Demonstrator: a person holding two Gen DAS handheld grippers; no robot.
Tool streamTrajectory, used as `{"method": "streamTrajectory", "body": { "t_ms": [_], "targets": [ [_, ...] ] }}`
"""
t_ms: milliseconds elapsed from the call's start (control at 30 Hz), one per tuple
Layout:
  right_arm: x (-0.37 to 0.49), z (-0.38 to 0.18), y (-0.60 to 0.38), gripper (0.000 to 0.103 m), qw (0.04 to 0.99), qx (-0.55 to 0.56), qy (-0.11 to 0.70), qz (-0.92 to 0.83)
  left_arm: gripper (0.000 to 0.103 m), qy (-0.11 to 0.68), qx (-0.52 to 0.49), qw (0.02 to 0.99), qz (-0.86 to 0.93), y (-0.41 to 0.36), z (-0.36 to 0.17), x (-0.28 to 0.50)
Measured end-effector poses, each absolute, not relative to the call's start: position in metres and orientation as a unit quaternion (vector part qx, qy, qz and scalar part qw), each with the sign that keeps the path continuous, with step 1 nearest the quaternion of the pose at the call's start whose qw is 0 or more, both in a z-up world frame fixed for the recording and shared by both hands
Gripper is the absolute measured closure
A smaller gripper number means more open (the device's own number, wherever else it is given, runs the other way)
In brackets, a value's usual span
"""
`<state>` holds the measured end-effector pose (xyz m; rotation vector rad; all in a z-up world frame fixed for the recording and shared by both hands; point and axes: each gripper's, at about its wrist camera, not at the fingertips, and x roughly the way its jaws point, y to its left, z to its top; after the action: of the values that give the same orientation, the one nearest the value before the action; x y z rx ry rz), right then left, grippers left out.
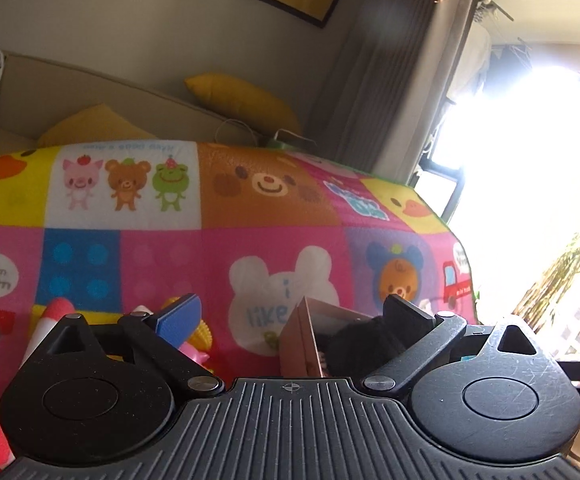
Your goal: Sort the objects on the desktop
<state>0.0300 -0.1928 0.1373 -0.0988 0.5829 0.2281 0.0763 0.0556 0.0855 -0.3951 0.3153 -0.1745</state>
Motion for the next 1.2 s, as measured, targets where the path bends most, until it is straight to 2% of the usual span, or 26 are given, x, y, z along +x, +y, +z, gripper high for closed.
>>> {"method": "streamTrajectory", "body": {
  "t_ms": [167,200,233,300,367,500,600,700,1200],
  "targets": [
    [-0.003,0.119,-0.185,0.010,0.922,-0.062,0.337,0.180,0.001,0.144,-0.195,0.967,-0.083,0.050,0.092,0.069],
    [-0.010,0.112,-0.180,0.014,0.909,-0.066,0.355,0.207,0.001,0.139,-0.201,0.966,-0.081,0.050,0.092,0.065],
    [-0.017,0.103,-0.174,0.019,0.894,-0.071,0.374,0.238,0.001,0.133,-0.208,0.966,-0.080,0.051,0.092,0.062],
    [-0.035,0.088,-0.159,0.051,0.855,-0.077,0.410,0.307,0.001,0.123,-0.214,0.966,-0.080,0.053,0.092,0.057],
    [-0.050,0.078,-0.147,0.060,0.814,-0.066,0.440,0.373,0.001,0.118,-0.215,0.966,-0.077,0.055,0.092,0.055],
    [-0.073,0.052,-0.113,0.060,0.693,-0.007,0.526,0.494,0.001,0.112,-0.232,0.963,-0.072,0.062,0.092,0.055],
    [-0.084,0.027,-0.079,0.060,0.628,-0.012,0.588,0.510,0.000,0.103,-0.252,0.959,-0.076,0.070,0.089,0.052],
    [-0.093,0.012,-0.057,0.060,0.587,-0.020,0.611,0.530,0.000,0.098,-0.266,0.955,-0.084,0.082,0.086,0.051],
    [-0.113,-0.009,0.003,0.055,0.546,-0.058,0.645,0.531,0.000,0.085,-0.394,0.914,-0.033,0.176,0.056,0.039]
  ]
}}
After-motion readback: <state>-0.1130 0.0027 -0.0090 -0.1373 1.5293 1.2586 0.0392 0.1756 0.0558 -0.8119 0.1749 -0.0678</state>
